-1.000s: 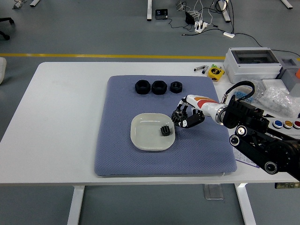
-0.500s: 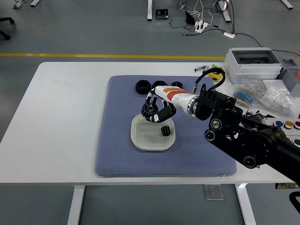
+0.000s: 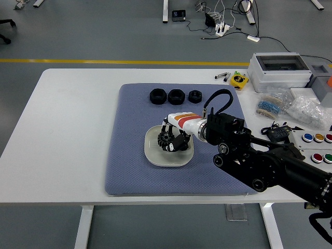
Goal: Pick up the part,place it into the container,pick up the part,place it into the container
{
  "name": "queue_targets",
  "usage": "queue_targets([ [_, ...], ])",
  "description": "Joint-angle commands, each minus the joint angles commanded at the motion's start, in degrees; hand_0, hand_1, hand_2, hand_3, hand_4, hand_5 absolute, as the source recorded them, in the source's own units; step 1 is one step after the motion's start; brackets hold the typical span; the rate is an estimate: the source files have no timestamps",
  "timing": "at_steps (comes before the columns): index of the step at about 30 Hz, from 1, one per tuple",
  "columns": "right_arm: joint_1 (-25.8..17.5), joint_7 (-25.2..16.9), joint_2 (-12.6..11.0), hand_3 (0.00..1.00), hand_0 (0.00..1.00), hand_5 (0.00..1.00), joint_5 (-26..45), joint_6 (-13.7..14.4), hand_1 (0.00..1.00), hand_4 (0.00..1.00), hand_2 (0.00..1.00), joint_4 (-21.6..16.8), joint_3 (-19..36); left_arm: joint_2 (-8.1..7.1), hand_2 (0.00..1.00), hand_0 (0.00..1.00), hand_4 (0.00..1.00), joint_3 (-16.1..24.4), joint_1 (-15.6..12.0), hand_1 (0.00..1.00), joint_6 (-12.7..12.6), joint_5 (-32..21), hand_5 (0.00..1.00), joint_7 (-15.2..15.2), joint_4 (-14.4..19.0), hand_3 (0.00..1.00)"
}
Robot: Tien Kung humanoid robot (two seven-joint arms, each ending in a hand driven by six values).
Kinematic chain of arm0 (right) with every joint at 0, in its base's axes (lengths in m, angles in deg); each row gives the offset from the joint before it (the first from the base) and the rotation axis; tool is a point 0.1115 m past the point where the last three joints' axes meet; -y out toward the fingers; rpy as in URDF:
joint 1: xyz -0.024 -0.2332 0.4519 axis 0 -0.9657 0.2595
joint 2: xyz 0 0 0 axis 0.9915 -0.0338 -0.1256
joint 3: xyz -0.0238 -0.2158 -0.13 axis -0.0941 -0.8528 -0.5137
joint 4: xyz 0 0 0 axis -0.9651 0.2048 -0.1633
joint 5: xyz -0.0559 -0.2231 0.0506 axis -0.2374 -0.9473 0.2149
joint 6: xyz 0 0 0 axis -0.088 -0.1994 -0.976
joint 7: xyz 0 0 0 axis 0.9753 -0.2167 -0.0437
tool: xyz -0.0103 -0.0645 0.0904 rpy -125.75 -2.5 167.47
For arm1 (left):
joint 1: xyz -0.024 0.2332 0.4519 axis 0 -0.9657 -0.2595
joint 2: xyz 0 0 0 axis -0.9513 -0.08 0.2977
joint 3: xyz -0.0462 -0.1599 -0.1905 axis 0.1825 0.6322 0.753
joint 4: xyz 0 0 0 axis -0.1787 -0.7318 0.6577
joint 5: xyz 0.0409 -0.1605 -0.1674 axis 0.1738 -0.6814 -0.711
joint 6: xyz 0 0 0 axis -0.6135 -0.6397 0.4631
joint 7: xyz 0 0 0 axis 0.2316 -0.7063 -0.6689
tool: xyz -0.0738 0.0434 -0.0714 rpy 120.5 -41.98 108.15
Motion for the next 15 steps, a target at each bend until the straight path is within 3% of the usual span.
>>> queue_targets([
  [14,-0.42,0.12,0.33,0.287,0.181,0.111,0.80,-0.44,0.173,0.429,0.263,2.21,-0.50,0.17,0.620,0.721,0.594,0.11,0.26,0.619,-0.01,0.36,0.551,-0.04,0.00,0.552],
  [15,-0.39,0.14,0.33,0.320,0.180,0.135,0.94,-0.56,0.178,0.357,0.268,2.21,-0.50,0.17,0.620,0.721,0.593,0.09,0.31,0.619,-0.01,0.27,0.550,-0.02,0.00,0.552],
])
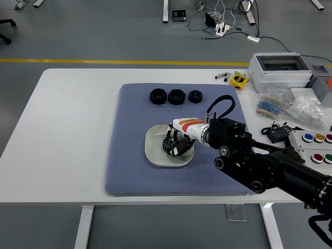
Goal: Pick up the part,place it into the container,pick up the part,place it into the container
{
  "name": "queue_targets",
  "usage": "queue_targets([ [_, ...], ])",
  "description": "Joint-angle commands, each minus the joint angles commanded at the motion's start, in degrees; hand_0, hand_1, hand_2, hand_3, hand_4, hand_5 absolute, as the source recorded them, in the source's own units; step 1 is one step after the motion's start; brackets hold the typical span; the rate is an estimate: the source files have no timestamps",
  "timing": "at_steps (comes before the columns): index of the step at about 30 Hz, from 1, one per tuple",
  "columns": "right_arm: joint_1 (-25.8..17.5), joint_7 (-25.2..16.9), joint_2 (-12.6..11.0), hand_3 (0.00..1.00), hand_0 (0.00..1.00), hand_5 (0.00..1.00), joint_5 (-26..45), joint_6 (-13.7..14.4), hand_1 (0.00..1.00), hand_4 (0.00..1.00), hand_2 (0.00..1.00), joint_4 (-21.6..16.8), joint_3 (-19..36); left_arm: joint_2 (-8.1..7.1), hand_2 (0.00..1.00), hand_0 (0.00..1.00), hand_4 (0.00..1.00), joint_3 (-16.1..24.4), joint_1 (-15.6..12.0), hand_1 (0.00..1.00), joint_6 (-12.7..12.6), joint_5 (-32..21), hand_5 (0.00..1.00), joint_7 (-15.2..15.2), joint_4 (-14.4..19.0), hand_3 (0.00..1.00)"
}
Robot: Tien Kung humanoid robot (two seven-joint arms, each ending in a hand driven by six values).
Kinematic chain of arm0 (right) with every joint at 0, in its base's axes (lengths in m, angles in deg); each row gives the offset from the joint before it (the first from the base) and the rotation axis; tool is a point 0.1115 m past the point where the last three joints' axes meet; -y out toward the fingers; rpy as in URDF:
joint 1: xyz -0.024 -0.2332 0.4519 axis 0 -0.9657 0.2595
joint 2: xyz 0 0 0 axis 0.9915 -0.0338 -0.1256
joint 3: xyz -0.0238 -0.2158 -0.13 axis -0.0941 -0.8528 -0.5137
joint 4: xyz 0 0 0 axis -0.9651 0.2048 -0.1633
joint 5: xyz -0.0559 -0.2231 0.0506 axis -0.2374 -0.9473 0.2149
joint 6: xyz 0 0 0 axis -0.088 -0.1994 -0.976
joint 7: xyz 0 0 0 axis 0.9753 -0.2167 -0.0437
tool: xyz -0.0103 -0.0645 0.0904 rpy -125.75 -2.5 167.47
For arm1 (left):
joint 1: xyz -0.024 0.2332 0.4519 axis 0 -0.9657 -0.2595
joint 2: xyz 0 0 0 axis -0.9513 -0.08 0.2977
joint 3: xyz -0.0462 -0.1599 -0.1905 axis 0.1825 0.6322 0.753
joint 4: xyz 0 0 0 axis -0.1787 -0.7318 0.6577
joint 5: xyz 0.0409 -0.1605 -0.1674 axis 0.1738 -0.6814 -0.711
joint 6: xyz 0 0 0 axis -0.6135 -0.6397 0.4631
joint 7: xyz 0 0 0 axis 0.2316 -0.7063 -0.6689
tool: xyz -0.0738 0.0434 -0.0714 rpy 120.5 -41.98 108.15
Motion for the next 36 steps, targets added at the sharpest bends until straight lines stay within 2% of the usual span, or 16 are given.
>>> queue_targets([
  [5,0.08,-0.03,0.00,0.320,0.180,0.135,0.58,-0.44,0.178,0.357,0.268,0.33,-0.03,0.02,0.620,0.721,0.593,-0.04,0.24,0.619,-0.01,-0.23,0.550,0.03,0.00,0.552],
  [6,0.08,-0.04,0.00,0.338,0.193,0.137,0.61,-0.51,0.196,0.272,0.291,0.38,-0.05,0.02,0.619,0.721,0.592,-0.10,0.27,0.618,-0.01,-0.33,0.550,0.05,0.00,0.552],
  [11,0.14,-0.37,0.00,0.338,0.193,0.137,1.25,-1.84,0.196,0.272,0.291,0.27,-0.02,0.01,0.619,0.721,0.592,-0.13,0.30,0.618,-0.02,-0.58,0.550,0.13,0.00,0.552],
  [12,0.16,-0.44,0.00,0.438,0.261,0.154,1.46,-2.36,0.331,0.304,0.415,0.08,0.09,0.00,0.618,0.721,0.591,-0.13,0.31,0.616,-0.01,-0.52,0.547,0.11,0.00,0.552],
  [17,0.14,-0.57,0.00,0.438,0.261,0.154,1.41,-4.05,0.331,0.304,0.415,-0.39,0.49,0.01,0.618,0.721,0.591,-0.10,0.29,0.616,0.00,-0.46,0.547,0.07,0.00,0.552],
  [18,0.14,-0.57,0.00,0.664,0.381,0.289,1.30,-4.20,0.530,0.704,0.632,-0.43,0.50,0.01,0.618,0.720,0.591,-0.11,0.29,0.615,0.00,-0.45,0.547,0.06,0.00,0.552],
  [23,0.19,-1.22,0.00,0.664,0.381,0.289,0.74,-3.40,0.530,0.704,0.632,-0.60,0.74,0.05,0.618,0.720,0.591,-0.16,0.29,0.615,-0.01,-0.54,0.547,0.09,0.00,0.552],
  [24,0.23,-1.26,0.00,0.732,0.407,0.325,0.61,-3.31,0.576,0.809,0.690,-0.69,0.87,0.04,0.618,0.720,0.591,-0.22,0.29,0.614,-0.01,-0.62,0.547,0.11,0.00,0.552],
  [36,1.04,-0.47,-0.42,0.754,0.406,0.355,-1.13,-4.55,0.577,0.855,0.693,-2.89,2.06,0.01,0.618,0.722,0.592,-0.10,0.20,0.613,0.00,-0.54,0.546,0.09,0.00,0.552],
])
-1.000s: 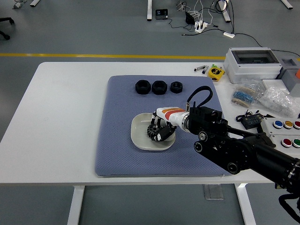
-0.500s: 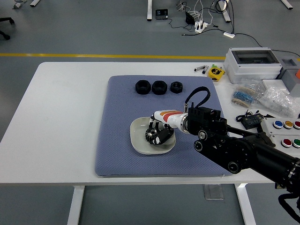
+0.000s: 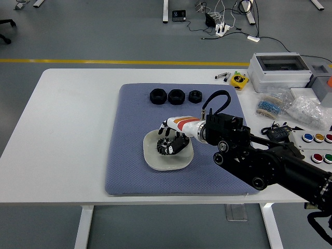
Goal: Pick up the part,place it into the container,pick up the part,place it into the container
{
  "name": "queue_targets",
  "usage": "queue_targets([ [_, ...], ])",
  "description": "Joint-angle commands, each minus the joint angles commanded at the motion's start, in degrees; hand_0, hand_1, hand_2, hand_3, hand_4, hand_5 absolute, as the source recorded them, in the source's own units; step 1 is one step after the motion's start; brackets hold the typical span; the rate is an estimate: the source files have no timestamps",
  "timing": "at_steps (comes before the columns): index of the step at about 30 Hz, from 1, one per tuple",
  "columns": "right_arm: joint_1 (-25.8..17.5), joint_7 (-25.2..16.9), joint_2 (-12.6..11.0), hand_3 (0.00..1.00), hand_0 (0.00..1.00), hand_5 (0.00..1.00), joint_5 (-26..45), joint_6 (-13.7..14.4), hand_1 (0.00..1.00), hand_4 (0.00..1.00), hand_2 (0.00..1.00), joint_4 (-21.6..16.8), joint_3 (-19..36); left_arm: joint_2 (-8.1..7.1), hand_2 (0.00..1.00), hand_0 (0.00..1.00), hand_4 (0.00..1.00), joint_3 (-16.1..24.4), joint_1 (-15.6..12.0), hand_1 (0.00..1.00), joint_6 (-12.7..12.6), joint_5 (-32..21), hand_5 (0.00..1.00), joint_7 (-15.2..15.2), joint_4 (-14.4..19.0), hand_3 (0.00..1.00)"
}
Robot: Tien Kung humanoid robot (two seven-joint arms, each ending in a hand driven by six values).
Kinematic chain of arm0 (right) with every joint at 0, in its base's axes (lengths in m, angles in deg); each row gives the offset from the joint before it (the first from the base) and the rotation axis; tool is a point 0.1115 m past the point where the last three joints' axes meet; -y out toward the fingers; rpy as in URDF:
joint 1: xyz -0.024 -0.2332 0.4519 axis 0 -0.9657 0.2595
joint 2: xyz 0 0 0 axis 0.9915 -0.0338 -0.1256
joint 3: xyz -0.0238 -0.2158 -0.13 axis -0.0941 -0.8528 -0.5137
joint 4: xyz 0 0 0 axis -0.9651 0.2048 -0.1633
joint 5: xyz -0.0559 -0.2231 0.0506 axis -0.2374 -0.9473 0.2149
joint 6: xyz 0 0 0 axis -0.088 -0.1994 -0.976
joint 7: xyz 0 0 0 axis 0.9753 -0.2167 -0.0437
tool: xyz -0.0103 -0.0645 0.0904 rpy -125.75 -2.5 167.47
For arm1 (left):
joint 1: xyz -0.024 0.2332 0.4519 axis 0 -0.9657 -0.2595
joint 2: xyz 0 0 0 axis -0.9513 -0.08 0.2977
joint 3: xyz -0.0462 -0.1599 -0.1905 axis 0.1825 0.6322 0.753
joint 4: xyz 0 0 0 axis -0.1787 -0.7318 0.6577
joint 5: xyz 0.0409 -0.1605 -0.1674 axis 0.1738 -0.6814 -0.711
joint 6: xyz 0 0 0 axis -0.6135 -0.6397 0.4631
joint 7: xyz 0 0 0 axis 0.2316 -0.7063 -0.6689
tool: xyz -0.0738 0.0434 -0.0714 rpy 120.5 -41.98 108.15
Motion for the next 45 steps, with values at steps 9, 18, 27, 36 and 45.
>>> queue_targets([
  [9,0.58,1.35,-0.99,0.745,0.397,0.352,-0.92,-1.30,0.572,0.855,0.690,-2.34,1.03,0.01,0.617,0.721,0.592,0.25,-0.15,0.612,0.00,0.22,0.546,-0.01,0.00,0.552],
  [18,1.44,3.69,-2.62,0.693,0.382,0.347,-1.10,-3.79,0.553,0.823,0.661,-6.07,1.93,-0.01,0.617,0.721,0.591,0.72,-0.39,0.612,-0.03,0.72,0.546,-0.09,0.00,0.552],
  [27,1.58,3.57,-3.73,0.679,0.375,0.325,-0.98,-3.89,0.536,0.792,0.647,-7.32,3.19,-0.07,0.617,0.720,0.591,1.16,-0.82,0.612,-0.03,1.54,0.546,-0.27,0.00,0.552],
  [36,-0.42,4.03,-7.55,0.677,0.406,0.315,1.85,-2.16,0.559,0.796,0.671,-8.03,9.69,-0.07,0.617,0.721,0.591,1.48,-0.85,0.614,-0.11,1.91,0.545,-0.21,0.00,0.552],
  [45,-6.14,-1.87,-13.89,0.681,0.646,0.329,19.68,5.20,0.676,0.785,0.730,-9.37,19.57,0.10,0.617,0.721,0.591,1.43,-0.30,0.618,-0.01,2.38,0.546,-0.12,0.00,0.552],
])
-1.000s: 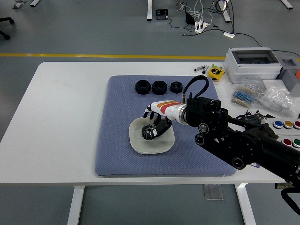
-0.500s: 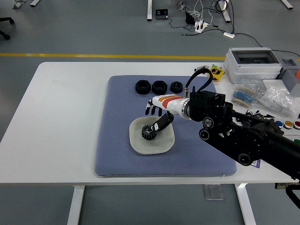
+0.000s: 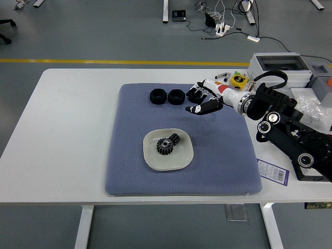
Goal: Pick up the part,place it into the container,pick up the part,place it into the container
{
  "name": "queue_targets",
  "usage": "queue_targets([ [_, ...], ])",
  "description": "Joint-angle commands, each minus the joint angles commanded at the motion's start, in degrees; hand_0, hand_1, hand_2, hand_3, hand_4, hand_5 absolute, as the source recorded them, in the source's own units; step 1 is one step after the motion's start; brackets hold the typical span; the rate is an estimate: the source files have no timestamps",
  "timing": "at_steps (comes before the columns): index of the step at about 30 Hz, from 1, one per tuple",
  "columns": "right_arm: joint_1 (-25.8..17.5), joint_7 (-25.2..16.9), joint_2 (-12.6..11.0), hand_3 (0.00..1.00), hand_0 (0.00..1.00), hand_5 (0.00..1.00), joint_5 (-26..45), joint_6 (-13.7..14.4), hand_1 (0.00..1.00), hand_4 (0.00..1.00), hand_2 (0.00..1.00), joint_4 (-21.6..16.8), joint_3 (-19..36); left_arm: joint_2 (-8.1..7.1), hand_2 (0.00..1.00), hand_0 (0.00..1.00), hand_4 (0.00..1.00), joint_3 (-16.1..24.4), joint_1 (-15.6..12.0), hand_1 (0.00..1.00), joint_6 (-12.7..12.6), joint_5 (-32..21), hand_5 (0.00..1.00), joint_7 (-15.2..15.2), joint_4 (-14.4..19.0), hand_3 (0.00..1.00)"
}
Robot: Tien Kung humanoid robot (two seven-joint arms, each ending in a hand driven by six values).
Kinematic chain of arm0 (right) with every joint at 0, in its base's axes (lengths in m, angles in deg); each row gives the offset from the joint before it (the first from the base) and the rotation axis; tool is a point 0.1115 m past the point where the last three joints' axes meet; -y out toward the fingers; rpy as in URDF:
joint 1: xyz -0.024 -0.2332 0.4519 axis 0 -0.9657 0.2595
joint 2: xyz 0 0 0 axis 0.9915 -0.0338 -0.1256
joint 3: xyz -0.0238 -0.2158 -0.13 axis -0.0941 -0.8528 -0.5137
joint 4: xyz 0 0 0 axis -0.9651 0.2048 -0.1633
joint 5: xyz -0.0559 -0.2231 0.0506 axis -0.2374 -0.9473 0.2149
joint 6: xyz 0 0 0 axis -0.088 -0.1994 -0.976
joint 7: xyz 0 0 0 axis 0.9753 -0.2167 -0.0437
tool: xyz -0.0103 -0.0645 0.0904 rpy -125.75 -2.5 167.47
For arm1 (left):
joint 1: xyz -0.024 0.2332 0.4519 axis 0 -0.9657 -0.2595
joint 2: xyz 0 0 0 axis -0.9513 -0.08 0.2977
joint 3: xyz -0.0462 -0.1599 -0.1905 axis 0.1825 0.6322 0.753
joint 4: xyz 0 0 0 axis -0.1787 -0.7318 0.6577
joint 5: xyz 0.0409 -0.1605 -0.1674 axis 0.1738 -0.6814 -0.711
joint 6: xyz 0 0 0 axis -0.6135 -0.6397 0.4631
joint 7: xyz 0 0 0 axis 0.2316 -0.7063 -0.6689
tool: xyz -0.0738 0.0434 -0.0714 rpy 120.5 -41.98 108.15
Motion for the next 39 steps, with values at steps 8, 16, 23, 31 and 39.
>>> queue_targets([
  [8,-8.00,-5.90,-5.30,0.892,0.818,0.518,19.37,1.72,0.793,0.931,0.849,-8.27,8.76,0.42,0.617,0.720,0.590,-0.01,0.25,0.623,-0.03,0.28,0.545,-0.05,0.00,0.552],
  [16,-15.64,-8.14,-6.79,0.934,0.914,0.609,38.36,2.84,0.869,0.998,0.920,-14.83,16.75,0.66,0.616,0.720,0.590,-0.15,0.06,0.627,0.01,0.00,0.545,-0.04,0.00,0.552],
  [23,-21.66,-7.52,-5.20,0.930,0.921,0.635,41.82,2.39,0.872,0.998,0.919,-17.62,21.33,0.86,0.616,0.720,0.590,0.36,-0.37,0.629,0.06,0.66,0.545,-0.10,0.00,0.551],
  [31,-30.63,-8.05,0.11,0.924,0.935,0.643,34.55,1.52,0.880,0.998,0.916,-19.39,27.65,1.08,0.616,0.720,0.590,1.24,-1.05,0.629,0.03,1.68,0.545,-0.22,0.00,0.552],
  [39,-36.78,-11.67,3.65,0.902,0.935,0.653,28.67,0.04,0.869,0.998,0.900,-20.80,31.70,1.01,0.619,0.720,0.589,0.58,-1.16,0.632,0.32,1.53,0.547,-0.26,0.00,0.551],
])
